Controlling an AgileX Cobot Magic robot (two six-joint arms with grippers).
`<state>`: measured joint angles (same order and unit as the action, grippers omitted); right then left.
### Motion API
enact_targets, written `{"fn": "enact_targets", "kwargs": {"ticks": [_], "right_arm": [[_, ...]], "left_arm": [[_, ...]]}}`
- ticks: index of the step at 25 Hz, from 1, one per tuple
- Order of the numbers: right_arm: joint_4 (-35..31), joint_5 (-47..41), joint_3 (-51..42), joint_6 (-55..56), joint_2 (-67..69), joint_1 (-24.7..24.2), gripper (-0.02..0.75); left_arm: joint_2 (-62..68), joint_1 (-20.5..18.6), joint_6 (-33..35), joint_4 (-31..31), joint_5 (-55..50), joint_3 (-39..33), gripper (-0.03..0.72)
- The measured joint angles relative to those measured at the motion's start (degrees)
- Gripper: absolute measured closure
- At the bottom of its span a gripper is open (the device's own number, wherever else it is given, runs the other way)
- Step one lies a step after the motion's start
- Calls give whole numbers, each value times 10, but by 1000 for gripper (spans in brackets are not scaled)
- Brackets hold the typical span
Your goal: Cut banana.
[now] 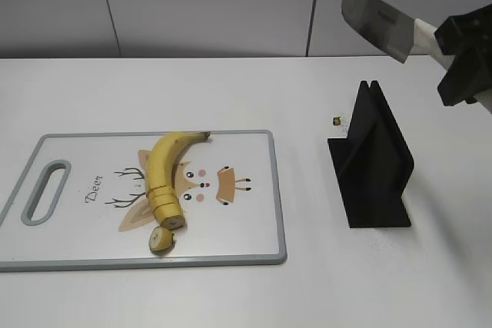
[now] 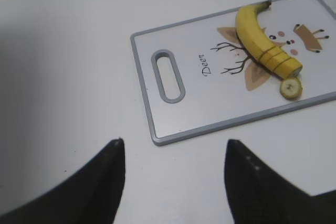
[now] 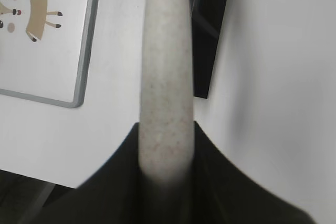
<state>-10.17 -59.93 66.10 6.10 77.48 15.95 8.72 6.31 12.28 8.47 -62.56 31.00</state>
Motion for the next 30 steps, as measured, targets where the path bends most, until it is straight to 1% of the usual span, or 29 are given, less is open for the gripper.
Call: {"fn": "enact_targets", "kwargs": {"ticks": [4,7,11,30], "right_arm": [[5,6,-11,35,0,0,579],[14,18,-17,53,0,-1,579],[16,20,-28,59,3,-1,579],[13,25,-36,61,73,-1,579]], "left_arm": [[-62,0,-5,0,-3,-27,105],[-87,0,-17,-4,-2,-31,105],[-90,0,-30,-12,-2,-33,105],[-90,0,-33,-15,-2,-34,105]]}}
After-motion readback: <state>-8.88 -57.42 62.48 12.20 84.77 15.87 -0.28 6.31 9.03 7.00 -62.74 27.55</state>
